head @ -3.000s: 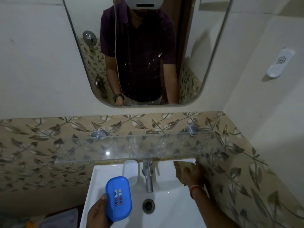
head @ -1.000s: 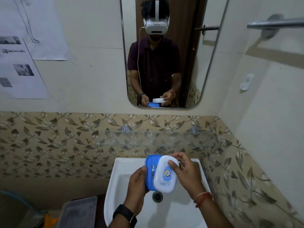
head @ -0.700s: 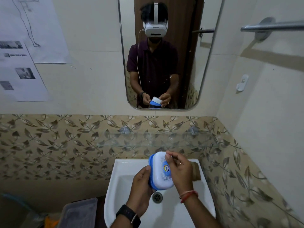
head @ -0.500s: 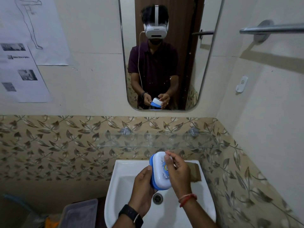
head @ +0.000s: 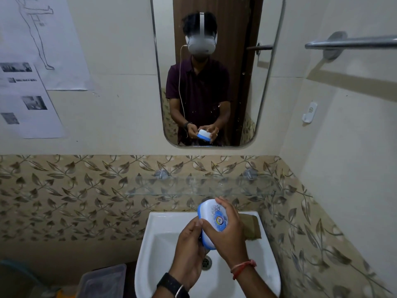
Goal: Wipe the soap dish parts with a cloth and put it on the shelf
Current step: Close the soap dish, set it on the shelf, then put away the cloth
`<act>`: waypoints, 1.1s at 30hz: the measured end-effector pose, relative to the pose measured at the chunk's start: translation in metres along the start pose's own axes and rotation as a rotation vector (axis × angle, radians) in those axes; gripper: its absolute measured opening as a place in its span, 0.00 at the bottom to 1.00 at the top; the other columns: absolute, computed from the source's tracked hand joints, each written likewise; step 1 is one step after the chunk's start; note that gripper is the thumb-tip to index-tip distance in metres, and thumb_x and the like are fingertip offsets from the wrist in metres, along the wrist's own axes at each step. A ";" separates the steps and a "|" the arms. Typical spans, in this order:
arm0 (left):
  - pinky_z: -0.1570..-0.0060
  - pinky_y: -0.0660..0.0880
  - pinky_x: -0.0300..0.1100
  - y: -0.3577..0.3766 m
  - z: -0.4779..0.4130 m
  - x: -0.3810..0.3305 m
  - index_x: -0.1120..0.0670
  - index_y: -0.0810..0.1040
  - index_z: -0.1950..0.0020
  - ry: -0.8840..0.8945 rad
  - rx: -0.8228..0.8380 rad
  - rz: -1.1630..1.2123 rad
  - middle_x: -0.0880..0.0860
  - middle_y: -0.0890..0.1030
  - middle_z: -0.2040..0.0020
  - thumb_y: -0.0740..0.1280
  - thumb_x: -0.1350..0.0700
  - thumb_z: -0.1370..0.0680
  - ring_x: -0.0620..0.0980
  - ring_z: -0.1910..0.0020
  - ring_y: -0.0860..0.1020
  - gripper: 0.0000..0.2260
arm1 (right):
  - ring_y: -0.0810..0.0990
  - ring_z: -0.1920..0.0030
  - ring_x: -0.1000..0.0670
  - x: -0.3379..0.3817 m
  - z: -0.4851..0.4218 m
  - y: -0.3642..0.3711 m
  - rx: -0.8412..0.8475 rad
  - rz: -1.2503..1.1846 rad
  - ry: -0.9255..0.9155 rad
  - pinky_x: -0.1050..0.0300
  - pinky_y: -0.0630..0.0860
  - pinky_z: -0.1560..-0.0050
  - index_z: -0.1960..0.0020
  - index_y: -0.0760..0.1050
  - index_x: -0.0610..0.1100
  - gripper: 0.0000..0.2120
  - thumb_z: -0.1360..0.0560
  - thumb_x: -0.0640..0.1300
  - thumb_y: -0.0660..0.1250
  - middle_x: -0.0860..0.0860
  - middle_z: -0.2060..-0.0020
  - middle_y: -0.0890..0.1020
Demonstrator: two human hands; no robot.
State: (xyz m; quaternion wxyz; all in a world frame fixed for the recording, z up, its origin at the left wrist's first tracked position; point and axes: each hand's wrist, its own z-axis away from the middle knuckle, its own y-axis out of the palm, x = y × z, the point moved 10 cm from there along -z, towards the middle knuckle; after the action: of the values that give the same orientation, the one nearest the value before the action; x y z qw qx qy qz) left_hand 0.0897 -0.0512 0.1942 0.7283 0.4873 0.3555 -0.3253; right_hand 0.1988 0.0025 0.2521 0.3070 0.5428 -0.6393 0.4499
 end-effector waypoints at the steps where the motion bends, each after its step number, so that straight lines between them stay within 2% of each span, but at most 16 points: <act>1: 0.44 0.82 0.56 0.000 0.001 -0.001 0.58 0.80 0.35 0.003 0.001 0.003 0.61 0.85 0.41 0.59 0.54 0.15 0.60 0.42 0.84 0.15 | 0.74 0.37 0.62 0.000 0.000 -0.001 -0.004 -0.002 0.000 0.73 0.73 0.43 0.35 0.71 0.56 0.32 0.36 0.59 0.76 0.62 0.38 0.75; 4: 0.43 0.82 0.58 0.000 0.001 -0.002 0.58 0.82 0.36 0.002 0.013 0.051 0.62 0.85 0.41 0.59 0.54 0.15 0.61 0.41 0.84 0.15 | 0.73 0.37 0.62 0.003 0.002 -0.003 -0.012 -0.007 -0.007 0.75 0.72 0.44 0.35 0.70 0.58 0.32 0.36 0.60 0.76 0.64 0.38 0.74; 7: 0.49 0.84 0.52 0.005 0.003 -0.003 0.57 0.85 0.41 -0.023 0.098 0.085 0.63 0.84 0.40 0.58 0.61 0.18 0.61 0.40 0.83 0.16 | 0.73 0.37 0.63 0.005 0.003 -0.003 -0.015 0.002 -0.001 0.74 0.73 0.45 0.36 0.68 0.60 0.33 0.36 0.61 0.76 0.67 0.39 0.72; 11: 0.50 0.82 0.49 0.015 0.008 -0.007 0.56 0.81 0.35 0.018 0.251 -0.049 0.64 0.83 0.38 0.60 0.65 0.33 0.59 0.41 0.83 0.27 | 0.72 0.39 0.64 0.002 0.005 -0.002 -0.036 0.015 0.037 0.74 0.74 0.48 0.38 0.66 0.62 0.32 0.36 0.61 0.76 0.67 0.40 0.71; 15: 0.45 0.79 0.50 0.022 0.011 -0.002 0.54 0.75 0.29 0.017 0.344 -0.105 0.62 0.81 0.35 0.64 0.69 0.35 0.61 0.36 0.80 0.33 | 0.72 0.41 0.65 -0.007 0.004 0.002 -0.029 0.000 0.099 0.73 0.75 0.49 0.38 0.66 0.60 0.28 0.33 0.59 0.75 0.64 0.41 0.71; 17: 0.47 0.79 0.50 0.016 0.007 0.000 0.54 0.74 0.30 0.008 0.300 -0.108 0.62 0.82 0.36 0.67 0.69 0.36 0.62 0.38 0.81 0.34 | 0.73 0.40 0.64 -0.015 0.005 0.005 0.002 -0.063 0.152 0.72 0.75 0.46 0.40 0.67 0.63 0.19 0.26 0.54 0.71 0.63 0.40 0.72; 19: 0.49 0.81 0.51 0.009 0.001 0.003 0.56 0.74 0.31 0.007 0.237 -0.073 0.64 0.83 0.39 0.68 0.70 0.37 0.61 0.42 0.82 0.34 | 0.75 0.38 0.59 -0.021 0.006 0.010 0.072 -0.199 0.223 0.62 0.77 0.41 0.40 0.70 0.63 0.11 0.21 0.54 0.64 0.60 0.38 0.75; 21: 0.52 0.82 0.49 0.001 -0.004 0.005 0.59 0.75 0.31 0.020 0.164 0.012 0.65 0.83 0.40 0.66 0.72 0.36 0.61 0.44 0.83 0.32 | 0.77 0.38 0.57 -0.029 0.007 0.014 0.113 -0.329 0.306 0.54 0.78 0.38 0.37 0.72 0.60 0.14 0.22 0.56 0.62 0.58 0.36 0.75; 23: 0.55 0.84 0.47 -0.008 -0.008 0.003 0.59 0.75 0.33 0.058 0.067 0.128 0.65 0.83 0.39 0.66 0.76 0.33 0.61 0.46 0.84 0.29 | 0.77 0.39 0.58 -0.040 0.012 0.012 0.064 -0.392 0.393 0.54 0.78 0.39 0.35 0.70 0.58 0.18 0.24 0.53 0.68 0.59 0.37 0.74; 25: 0.54 0.84 0.47 -0.013 -0.011 -0.002 0.59 0.74 0.33 0.120 0.002 0.260 0.64 0.83 0.38 0.68 0.73 0.30 0.60 0.45 0.85 0.26 | 0.80 0.41 0.51 -0.060 0.026 0.015 0.017 -0.488 0.539 0.50 0.80 0.43 0.37 0.72 0.53 0.19 0.26 0.49 0.72 0.52 0.40 0.77; 27: 0.53 0.84 0.46 -0.012 -0.012 -0.006 0.55 0.72 0.32 0.167 -0.027 0.316 0.60 0.84 0.38 0.70 0.66 0.26 0.59 0.43 0.85 0.24 | 0.84 0.46 0.45 -0.070 0.041 0.025 0.053 -0.559 0.629 0.49 0.82 0.50 0.41 0.74 0.47 0.18 0.28 0.47 0.75 0.45 0.45 0.82; 30: 0.53 0.83 0.46 -0.006 -0.014 -0.002 0.47 0.69 0.33 0.185 -0.035 0.216 0.55 0.85 0.39 0.70 0.59 0.22 0.58 0.41 0.84 0.21 | 0.86 0.51 0.42 -0.071 0.045 0.028 0.044 -0.584 0.613 0.45 0.83 0.50 0.41 0.75 0.44 0.21 0.30 0.41 0.77 0.40 0.52 0.86; 33: 0.46 0.79 0.48 -0.005 -0.020 0.003 0.48 0.70 0.33 0.181 -0.049 0.170 0.54 0.85 0.39 0.73 0.58 0.25 0.55 0.39 0.83 0.23 | 0.86 0.49 0.41 -0.068 0.037 0.023 -0.013 -0.631 0.576 0.42 0.81 0.44 0.42 0.76 0.47 0.19 0.30 0.41 0.77 0.41 0.51 0.86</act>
State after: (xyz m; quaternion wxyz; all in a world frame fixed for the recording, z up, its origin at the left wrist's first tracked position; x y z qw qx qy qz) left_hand 0.0832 -0.0344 0.1843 0.7299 0.5251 0.3850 -0.2081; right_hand 0.1951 -0.0024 0.1713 0.5990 0.5622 -0.3328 0.4631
